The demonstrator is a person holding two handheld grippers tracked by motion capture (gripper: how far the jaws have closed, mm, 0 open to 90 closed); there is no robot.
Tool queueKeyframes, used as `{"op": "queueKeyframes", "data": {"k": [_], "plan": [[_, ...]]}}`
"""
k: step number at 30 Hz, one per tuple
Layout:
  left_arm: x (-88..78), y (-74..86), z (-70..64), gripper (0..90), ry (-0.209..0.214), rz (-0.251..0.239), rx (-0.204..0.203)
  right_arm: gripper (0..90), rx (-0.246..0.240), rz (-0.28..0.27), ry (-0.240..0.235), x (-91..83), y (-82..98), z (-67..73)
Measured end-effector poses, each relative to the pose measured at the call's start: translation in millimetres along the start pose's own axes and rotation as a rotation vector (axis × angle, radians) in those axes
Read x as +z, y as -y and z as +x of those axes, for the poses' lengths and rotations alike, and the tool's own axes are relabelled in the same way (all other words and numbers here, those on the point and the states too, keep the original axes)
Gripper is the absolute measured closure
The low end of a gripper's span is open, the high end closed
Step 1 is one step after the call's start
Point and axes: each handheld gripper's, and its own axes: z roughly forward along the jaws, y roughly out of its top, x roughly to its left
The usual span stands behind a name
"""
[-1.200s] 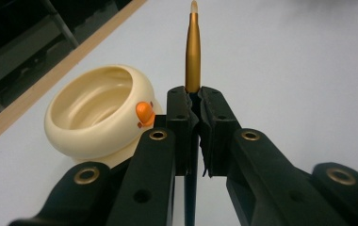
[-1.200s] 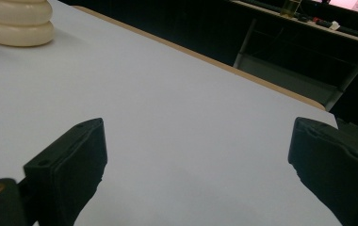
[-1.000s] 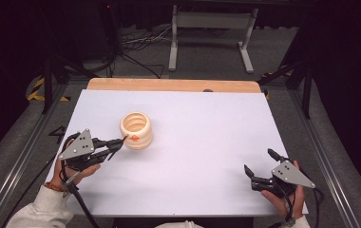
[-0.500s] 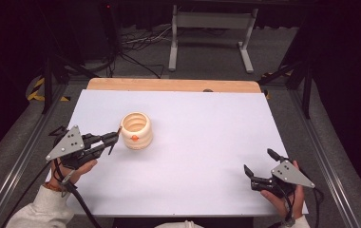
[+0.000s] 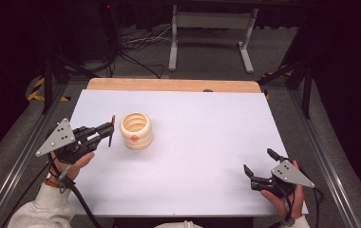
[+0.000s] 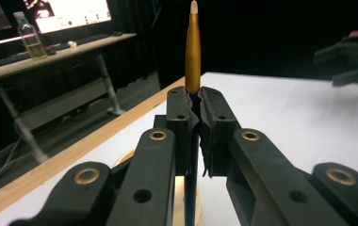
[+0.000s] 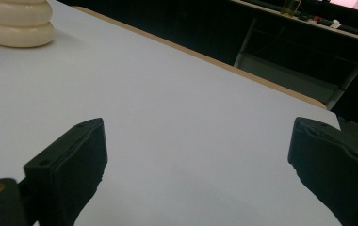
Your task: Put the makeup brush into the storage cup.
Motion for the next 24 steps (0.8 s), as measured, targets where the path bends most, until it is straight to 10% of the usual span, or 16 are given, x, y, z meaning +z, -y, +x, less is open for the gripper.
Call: {"op": "queueKeyframes", "data": {"k": [24], "plan": [[23.1, -14.7, 19.3, 83.4, 0.003, -0.084, -0.038, 5.9, 0.007, -0.014, 0.011, -2.0, 0.7, -1.6]]}}
